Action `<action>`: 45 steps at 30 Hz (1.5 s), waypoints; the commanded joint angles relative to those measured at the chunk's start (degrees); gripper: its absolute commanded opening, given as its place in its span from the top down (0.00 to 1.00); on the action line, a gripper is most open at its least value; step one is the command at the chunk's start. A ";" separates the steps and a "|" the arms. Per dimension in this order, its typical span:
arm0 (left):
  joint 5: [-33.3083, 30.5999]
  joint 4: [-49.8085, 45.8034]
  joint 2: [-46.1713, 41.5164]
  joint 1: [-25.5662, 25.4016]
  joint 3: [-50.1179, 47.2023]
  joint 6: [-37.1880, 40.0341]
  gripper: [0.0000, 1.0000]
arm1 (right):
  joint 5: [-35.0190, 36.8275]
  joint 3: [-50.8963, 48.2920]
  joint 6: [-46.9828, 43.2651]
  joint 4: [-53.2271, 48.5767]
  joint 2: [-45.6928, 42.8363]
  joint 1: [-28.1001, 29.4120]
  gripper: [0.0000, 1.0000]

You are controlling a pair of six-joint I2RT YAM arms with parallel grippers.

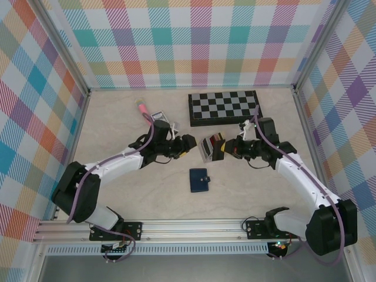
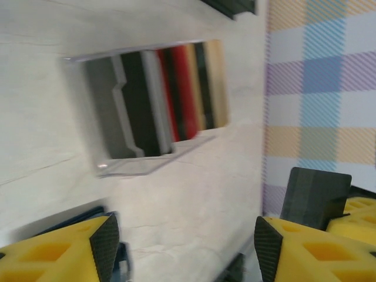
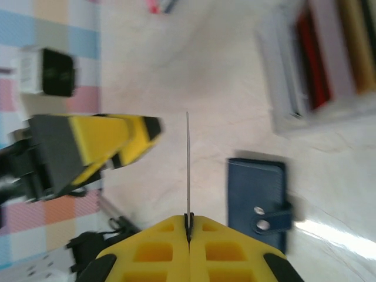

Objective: Put the credit cards into the card holder
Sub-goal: Open the card holder at the center of the table.

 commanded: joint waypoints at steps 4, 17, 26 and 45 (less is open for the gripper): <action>-11.58 -13.58 -4.12 -2.36 -1.96 5.51 0.34 | 13.07 -0.70 3.07 -3.83 2.19 11.89 0.93; -16.08 -17.91 -3.17 -6.02 -1.76 5.92 0.31 | 25.15 2.44 2.49 -5.05 14.00 23.78 0.93; -21.43 -26.89 0.78 -10.83 4.30 9.42 0.27 | 29.92 -0.89 1.99 -7.61 10.45 21.48 0.92; -31.22 -47.64 22.86 -23.90 30.37 10.92 0.15 | 23.93 -10.26 2.24 0.44 8.87 14.72 0.92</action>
